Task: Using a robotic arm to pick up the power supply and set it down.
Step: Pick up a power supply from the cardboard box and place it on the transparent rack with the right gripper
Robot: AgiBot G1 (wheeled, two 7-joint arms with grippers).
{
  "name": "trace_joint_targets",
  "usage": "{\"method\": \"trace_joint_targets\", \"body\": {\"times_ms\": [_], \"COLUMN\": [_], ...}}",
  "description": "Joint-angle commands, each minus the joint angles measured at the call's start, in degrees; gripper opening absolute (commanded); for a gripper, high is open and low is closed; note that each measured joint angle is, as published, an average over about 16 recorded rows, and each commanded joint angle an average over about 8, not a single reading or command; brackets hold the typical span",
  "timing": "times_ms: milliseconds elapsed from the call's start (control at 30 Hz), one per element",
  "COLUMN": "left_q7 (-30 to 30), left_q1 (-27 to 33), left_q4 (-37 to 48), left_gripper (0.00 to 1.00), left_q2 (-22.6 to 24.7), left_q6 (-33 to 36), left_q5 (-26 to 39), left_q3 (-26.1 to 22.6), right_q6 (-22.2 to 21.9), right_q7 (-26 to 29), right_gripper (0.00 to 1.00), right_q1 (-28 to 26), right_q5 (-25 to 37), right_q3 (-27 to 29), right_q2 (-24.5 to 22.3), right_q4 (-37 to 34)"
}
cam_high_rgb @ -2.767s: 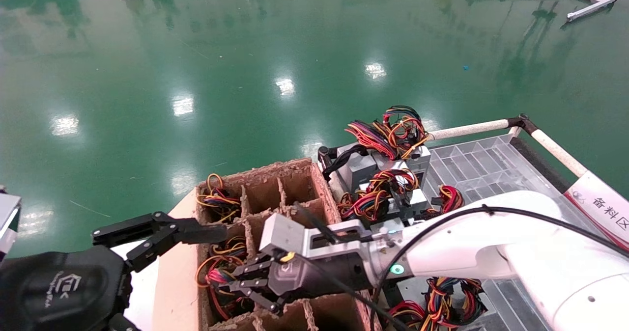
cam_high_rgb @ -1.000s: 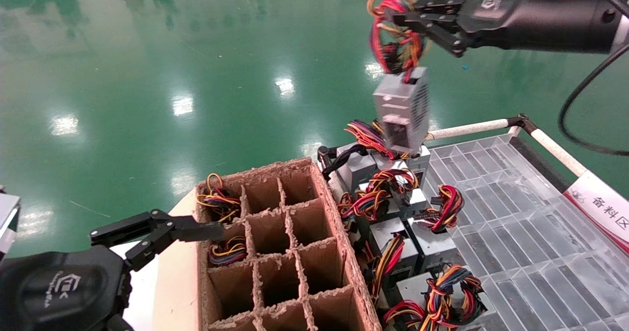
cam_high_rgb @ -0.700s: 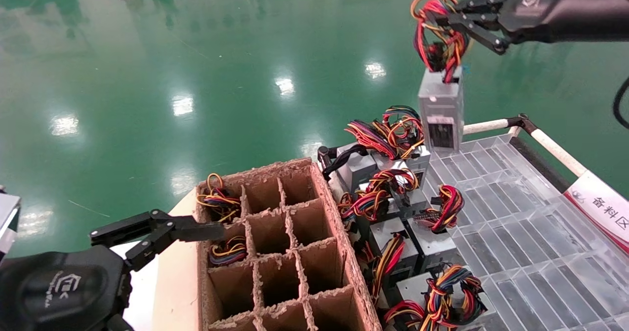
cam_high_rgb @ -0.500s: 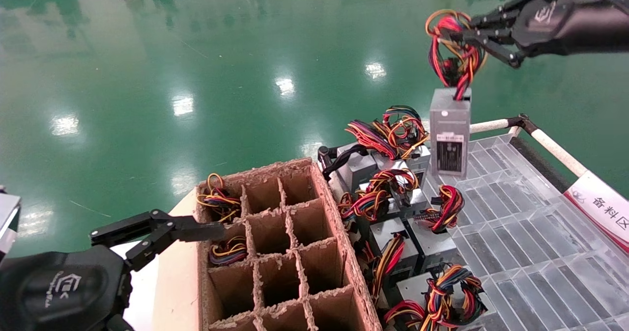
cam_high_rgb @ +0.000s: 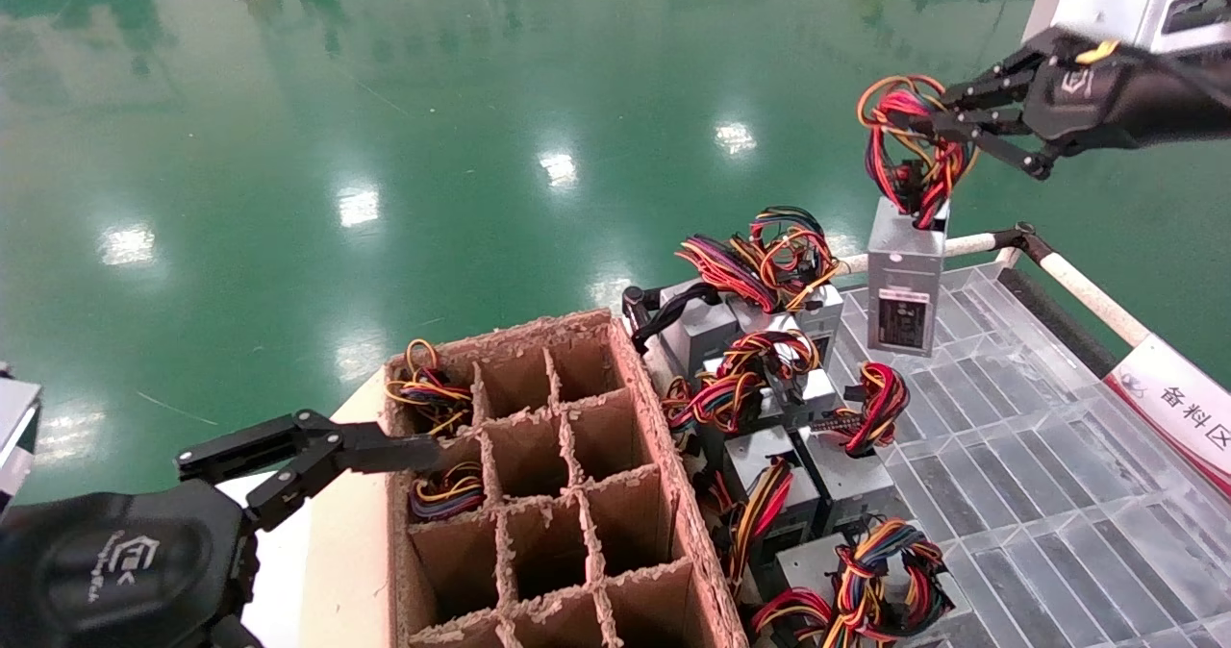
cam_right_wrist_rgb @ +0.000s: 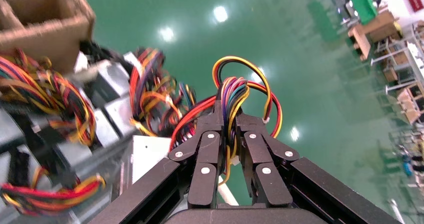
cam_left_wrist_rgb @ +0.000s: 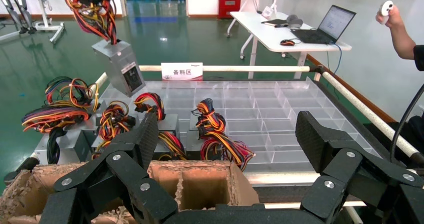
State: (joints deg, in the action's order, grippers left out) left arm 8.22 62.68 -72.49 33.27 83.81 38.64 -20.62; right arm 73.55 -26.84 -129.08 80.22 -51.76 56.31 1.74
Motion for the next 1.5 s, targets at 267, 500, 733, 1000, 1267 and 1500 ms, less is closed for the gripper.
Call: {"method": "trace_joint_targets", "body": {"times_ms": [267,500,733,1000,1267,1500], "left_q7": [0.0,0.0,0.0,0.0,0.0,0.0], "left_q1": [0.0,0.0,0.0,0.0,0.0,0.0], "left_q4": [0.0,0.0,0.0,0.0,0.0,0.0], "left_gripper": [1.0,1.0,1.0,1.0,1.0,1.0], "left_q2": [0.0,0.0,0.0,0.0,0.0,0.0], "left_q6": [0.0,0.0,0.0,0.0,0.0,0.0], "left_q5": [0.0,0.0,0.0,0.0,0.0,0.0], "left_q3": [0.0,0.0,0.0,0.0,0.0,0.0], "right_q6": [-3.5,-6.4,-10.1,-10.3,-7.7,-3.7], "right_q7": [-1.8,-2.4,-2.3,-1.3,-1.1,-0.8], "right_gripper": [0.0,0.0,0.0,0.0,0.0,0.0], "right_q1": [2.7,4.3,5.7,8.5,9.2,9.9], "right_q5": [1.6,1.5,0.9,-0.8,-1.2,-1.6], "right_q3": [-1.1,-1.0,-0.6,0.6,0.9,1.2], "right_q2": [2.1,3.9,6.0,7.0,5.6,3.3], "right_q4": [-0.8,-1.1,-1.5,-2.3,-2.4,-2.9]}}
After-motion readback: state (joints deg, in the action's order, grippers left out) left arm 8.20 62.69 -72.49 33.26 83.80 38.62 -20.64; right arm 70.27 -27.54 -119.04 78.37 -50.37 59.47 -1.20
